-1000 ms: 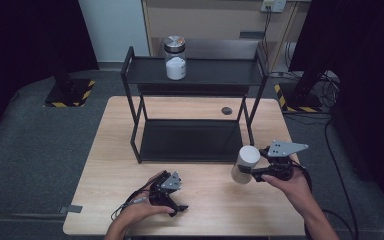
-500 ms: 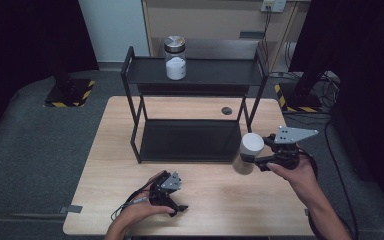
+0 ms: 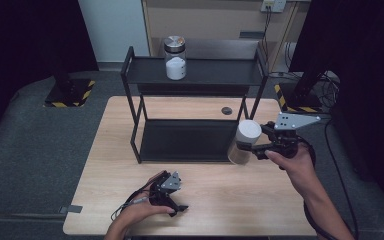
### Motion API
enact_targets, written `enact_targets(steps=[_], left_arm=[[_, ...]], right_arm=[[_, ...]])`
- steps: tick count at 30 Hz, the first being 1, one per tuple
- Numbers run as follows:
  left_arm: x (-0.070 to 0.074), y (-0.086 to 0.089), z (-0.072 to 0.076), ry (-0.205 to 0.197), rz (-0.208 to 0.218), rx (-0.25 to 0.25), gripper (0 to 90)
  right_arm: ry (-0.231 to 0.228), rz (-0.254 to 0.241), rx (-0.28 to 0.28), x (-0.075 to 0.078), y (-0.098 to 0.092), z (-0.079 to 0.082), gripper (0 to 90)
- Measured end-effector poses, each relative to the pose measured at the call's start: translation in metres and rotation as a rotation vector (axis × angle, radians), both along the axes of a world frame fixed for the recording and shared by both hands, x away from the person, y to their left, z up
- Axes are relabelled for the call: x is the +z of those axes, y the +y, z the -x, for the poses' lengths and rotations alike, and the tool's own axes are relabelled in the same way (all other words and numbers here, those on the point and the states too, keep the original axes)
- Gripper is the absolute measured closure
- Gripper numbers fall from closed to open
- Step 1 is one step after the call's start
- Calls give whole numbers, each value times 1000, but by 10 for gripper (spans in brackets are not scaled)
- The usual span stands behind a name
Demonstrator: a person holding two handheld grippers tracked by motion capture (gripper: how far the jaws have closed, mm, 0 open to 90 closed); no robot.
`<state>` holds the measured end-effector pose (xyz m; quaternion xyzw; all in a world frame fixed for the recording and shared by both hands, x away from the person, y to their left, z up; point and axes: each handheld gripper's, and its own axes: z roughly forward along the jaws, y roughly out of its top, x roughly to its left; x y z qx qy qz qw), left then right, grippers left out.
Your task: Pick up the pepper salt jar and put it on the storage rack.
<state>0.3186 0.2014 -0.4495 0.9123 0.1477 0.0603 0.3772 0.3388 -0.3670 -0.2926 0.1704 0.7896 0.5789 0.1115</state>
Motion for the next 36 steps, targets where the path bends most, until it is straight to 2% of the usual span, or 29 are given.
enact_targets(steps=[24,36], left_arm=[[0,0,0,0,1,0,0],[0,0,0,1,3,1,0]], right_arm=[[-51,-89,6,43,15,-16,361],[-74,-105,17,62,19,-25,361]])
